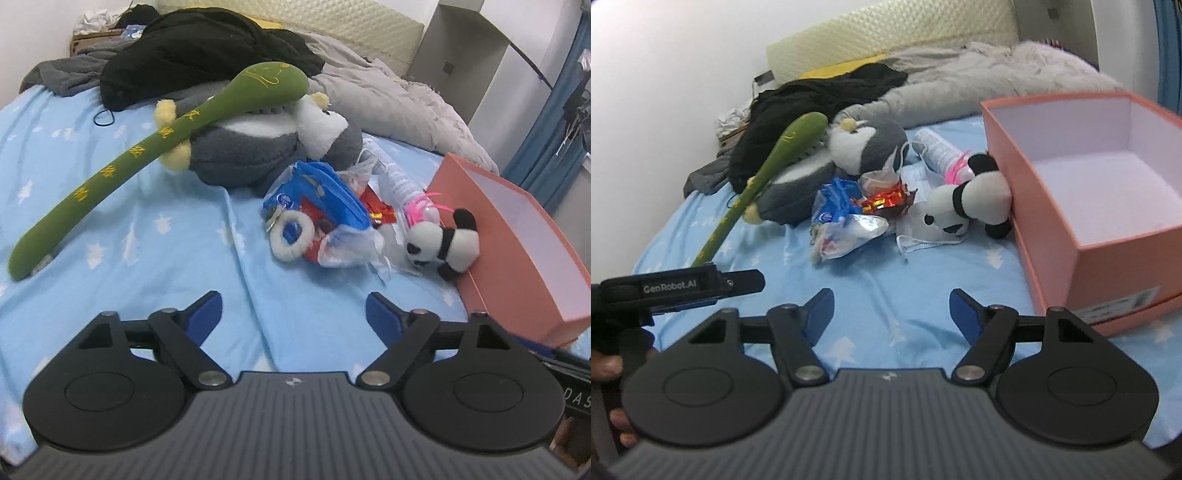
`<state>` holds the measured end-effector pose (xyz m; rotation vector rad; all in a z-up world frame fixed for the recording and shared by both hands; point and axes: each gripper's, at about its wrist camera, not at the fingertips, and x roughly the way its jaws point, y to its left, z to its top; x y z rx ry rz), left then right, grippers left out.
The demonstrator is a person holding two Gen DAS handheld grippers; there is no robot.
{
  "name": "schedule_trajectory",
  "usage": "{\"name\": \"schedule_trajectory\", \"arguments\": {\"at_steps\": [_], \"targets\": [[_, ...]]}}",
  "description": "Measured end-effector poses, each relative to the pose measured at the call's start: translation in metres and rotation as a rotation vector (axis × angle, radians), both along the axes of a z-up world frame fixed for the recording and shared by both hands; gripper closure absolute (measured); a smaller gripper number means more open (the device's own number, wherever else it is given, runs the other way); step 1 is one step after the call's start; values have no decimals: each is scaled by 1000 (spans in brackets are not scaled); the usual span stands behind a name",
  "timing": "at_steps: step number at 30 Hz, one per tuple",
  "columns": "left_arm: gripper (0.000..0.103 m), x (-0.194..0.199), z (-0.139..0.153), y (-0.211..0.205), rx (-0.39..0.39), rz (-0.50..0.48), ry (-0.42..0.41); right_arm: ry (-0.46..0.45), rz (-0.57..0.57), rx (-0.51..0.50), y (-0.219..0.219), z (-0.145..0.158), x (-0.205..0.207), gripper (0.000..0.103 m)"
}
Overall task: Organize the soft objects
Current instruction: 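Grasp the black-and-white panda plush with the right tool while the left tool reaches the white hair tie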
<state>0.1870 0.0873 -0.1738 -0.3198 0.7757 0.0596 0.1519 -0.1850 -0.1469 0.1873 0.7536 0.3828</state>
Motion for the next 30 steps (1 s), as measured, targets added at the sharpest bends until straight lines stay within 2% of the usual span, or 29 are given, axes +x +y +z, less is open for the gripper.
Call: {"name": "schedule_trajectory", "arguments": {"at_steps": [1,3,6,14,20,27,30], "targets": [[24,7,-3,2,-9,-1,1,15,-13,20,0,-4,7,31],[41,24,-11,8,-36,-10,2,36,-32,47,2,-10,17,31],[50,44,-22,15,-74,-27,0,60,-79,62,9,-19,34,31],[54,81,-44,23,-82,-79,1,101,-226,145,18,-35,85,31],[58,98,-58,15,-41,-143,0,108,-366,192,19,-42,113,30],[86,108,-64,10,-41,-194,-24,159,-495,230,17,-54,138,30],[95,107,-63,8,-44,-200,-31,195,-529,260,15,-64,146,30]]}}
